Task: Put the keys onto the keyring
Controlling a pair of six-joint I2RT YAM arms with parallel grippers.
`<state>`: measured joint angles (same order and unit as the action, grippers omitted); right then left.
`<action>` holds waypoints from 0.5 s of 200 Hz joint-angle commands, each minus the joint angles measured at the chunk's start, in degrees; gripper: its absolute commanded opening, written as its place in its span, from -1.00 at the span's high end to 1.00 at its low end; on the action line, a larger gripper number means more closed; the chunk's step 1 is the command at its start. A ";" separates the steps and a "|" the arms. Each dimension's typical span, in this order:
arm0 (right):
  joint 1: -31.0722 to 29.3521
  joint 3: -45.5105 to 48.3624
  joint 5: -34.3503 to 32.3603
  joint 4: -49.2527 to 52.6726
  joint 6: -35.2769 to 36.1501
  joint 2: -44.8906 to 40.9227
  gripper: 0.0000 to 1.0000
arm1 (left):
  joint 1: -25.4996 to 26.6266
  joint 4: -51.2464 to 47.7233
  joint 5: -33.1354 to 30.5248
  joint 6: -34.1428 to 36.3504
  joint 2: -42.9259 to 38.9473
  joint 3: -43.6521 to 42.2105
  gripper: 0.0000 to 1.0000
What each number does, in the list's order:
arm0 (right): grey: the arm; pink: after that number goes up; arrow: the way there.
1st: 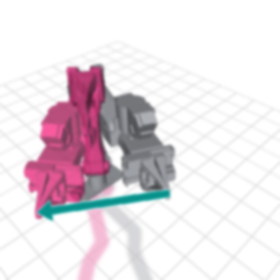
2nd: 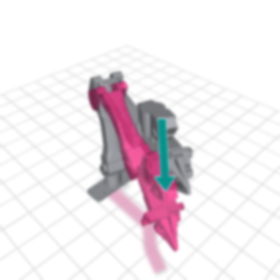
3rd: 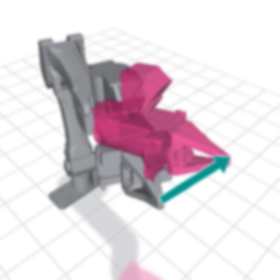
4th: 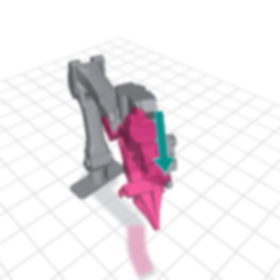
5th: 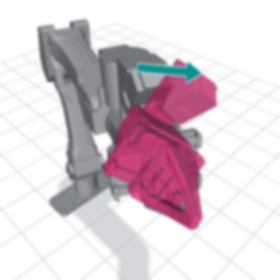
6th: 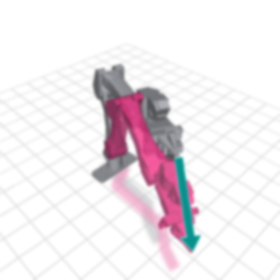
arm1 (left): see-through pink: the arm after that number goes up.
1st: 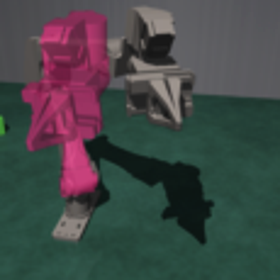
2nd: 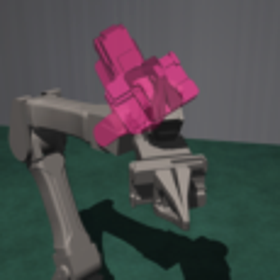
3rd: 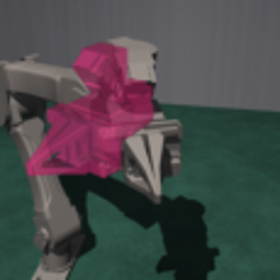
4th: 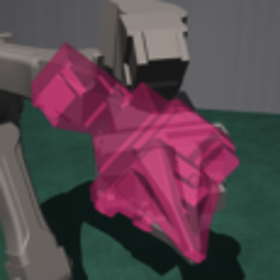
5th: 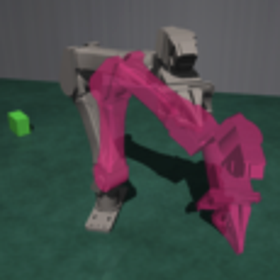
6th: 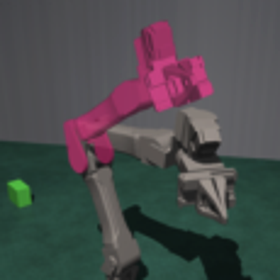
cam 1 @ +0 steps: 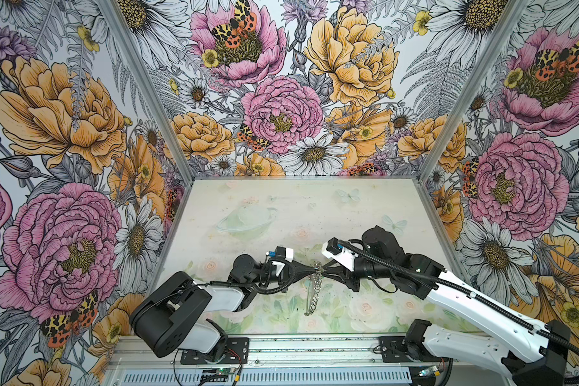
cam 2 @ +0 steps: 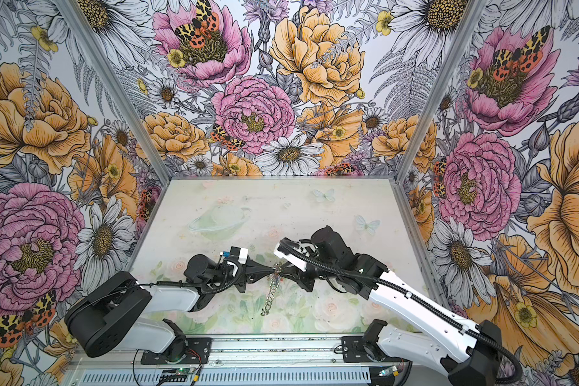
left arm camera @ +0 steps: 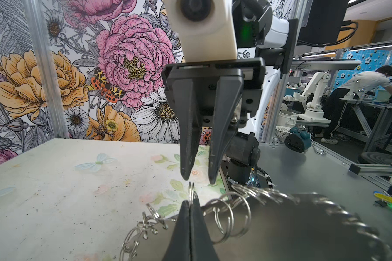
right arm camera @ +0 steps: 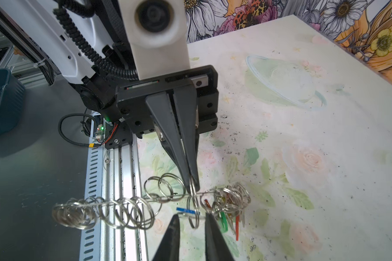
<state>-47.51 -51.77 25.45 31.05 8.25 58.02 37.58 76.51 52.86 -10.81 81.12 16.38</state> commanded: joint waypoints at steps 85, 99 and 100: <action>-1.64 2.32 -3.34 -4.97 1.57 1.13 0.80 | -0.24 4.40 2.09 -1.87 -0.97 1.11 1.00; -1.64 2.29 -3.47 -5.03 1.58 1.30 0.84 | -0.23 4.36 2.02 -1.90 -0.97 1.02 1.00; -1.63 2.29 -3.47 -5.03 1.54 1.30 0.84 | -0.19 4.40 2.05 -1.87 -0.97 1.02 1.00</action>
<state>-48.80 -49.93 23.16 27.75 9.13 59.00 37.58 76.53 53.67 -12.10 81.12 16.38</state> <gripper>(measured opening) 0.095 0.049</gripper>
